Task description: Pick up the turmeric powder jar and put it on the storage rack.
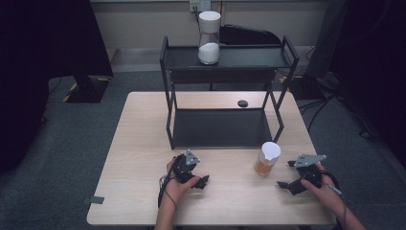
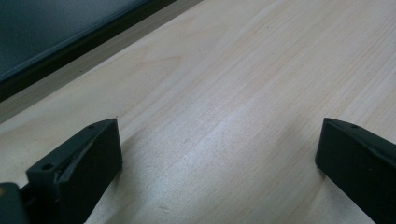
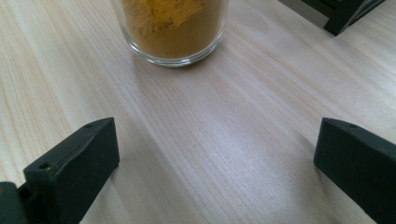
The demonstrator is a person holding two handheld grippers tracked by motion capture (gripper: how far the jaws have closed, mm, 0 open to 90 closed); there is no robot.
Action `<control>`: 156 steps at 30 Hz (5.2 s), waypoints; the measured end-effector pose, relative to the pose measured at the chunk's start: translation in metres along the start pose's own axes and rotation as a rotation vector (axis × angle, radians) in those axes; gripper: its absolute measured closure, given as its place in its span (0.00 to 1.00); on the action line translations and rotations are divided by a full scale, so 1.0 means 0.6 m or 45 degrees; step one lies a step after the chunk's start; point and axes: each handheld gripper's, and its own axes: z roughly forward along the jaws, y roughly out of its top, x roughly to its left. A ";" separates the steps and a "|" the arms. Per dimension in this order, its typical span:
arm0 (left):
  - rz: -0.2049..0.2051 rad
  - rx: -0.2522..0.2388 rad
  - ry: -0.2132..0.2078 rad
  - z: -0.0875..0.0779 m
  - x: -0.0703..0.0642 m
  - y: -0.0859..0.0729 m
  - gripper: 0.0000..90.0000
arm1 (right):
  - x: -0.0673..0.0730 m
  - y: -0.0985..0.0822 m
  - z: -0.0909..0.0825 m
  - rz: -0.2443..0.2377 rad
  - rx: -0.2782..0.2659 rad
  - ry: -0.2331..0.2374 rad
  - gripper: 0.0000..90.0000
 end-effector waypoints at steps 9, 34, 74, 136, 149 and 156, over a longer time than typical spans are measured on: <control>0.000 0.000 0.000 0.000 0.000 0.000 0.00 | -0.001 0.011 0.001 -0.001 0.030 0.001 0.00; 0.000 0.000 0.000 0.000 0.000 0.000 0.00 | -0.008 0.058 0.012 0.003 -0.074 0.076 0.02; 0.000 0.000 0.000 0.000 0.000 0.000 0.00 | -0.017 0.071 0.042 -0.038 -0.276 0.164 0.32; 0.000 0.000 0.000 0.000 0.000 0.000 0.00 | -0.065 0.244 0.017 -0.075 -0.288 0.126 0.34; -0.001 0.000 0.000 0.000 0.000 0.000 0.00 | -0.079 0.291 -0.011 -0.104 -0.297 0.129 0.34; 0.000 0.001 0.000 0.000 0.000 0.000 0.00 | -0.077 0.326 -0.026 -0.116 -0.293 0.141 0.34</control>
